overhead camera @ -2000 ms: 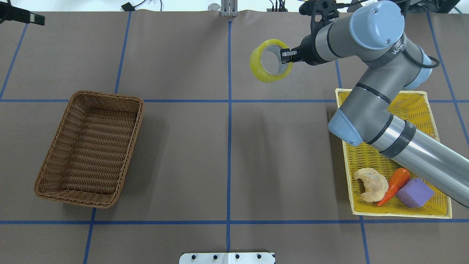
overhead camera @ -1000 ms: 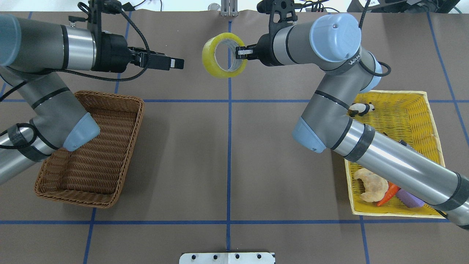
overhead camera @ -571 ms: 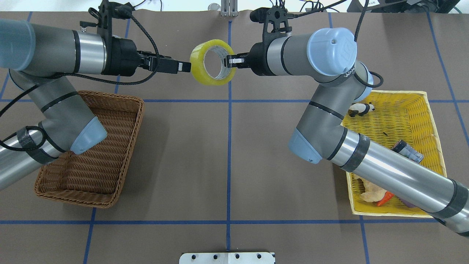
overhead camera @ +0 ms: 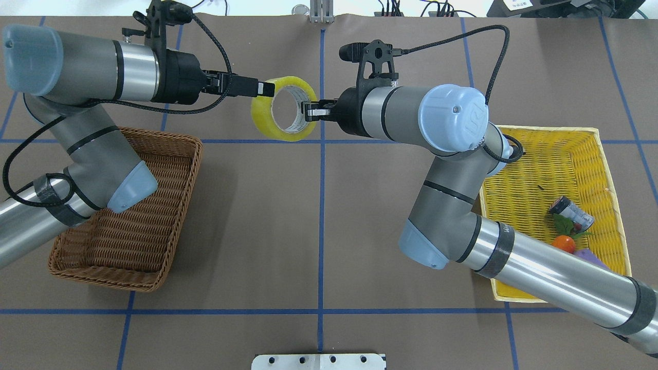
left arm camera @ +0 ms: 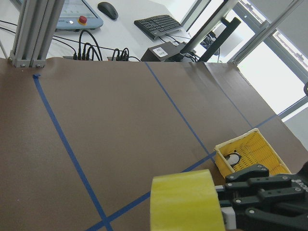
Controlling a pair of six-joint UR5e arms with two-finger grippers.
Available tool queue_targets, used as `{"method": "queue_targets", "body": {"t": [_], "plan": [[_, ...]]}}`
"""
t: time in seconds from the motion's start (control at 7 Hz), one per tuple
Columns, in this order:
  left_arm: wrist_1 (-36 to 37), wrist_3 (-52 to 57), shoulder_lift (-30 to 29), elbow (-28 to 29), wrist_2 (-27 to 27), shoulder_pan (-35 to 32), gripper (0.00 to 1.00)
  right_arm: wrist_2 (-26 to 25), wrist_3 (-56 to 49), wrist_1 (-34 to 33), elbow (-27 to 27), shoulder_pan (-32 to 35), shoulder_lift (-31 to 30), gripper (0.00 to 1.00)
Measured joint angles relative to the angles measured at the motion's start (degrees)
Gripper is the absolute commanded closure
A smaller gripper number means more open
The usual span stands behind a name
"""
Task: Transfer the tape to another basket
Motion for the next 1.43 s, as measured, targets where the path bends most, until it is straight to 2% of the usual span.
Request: {"method": "queue_targets", "body": {"t": [0.14,0.29,0.43,0.57,1.0,1.43], "plan": [[-0.1,-2.2,-0.1,0.0,0.0,0.2,0.06,-0.2,0.2,0.0,0.0,-0.1,0.2,1.0],[-0.2,-3.3,-0.1,0.0,0.0,0.5,0.49,-0.3,0.2,0.0,0.1,-0.1,0.4,1.0],[-0.3,-3.7,-0.1,0.1,0.0,0.8,0.99,-0.4,0.3,0.0,0.4,-0.2,0.6,0.04],[-0.4,-3.9,-0.1,0.0,0.0,1.2,1.0,-0.6,0.3,0.1,0.9,-0.2,0.7,0.0],[-0.6,-4.0,0.0,-0.3,0.0,1.8,1.0,-2.0,3.1,4.1,1.6,-0.3,-2.3,0.0],[-1.3,-4.3,0.8,-0.3,0.0,1.5,1.0,-0.1,3.8,5.0,4.0,0.8,-6.8,0.0]]}}
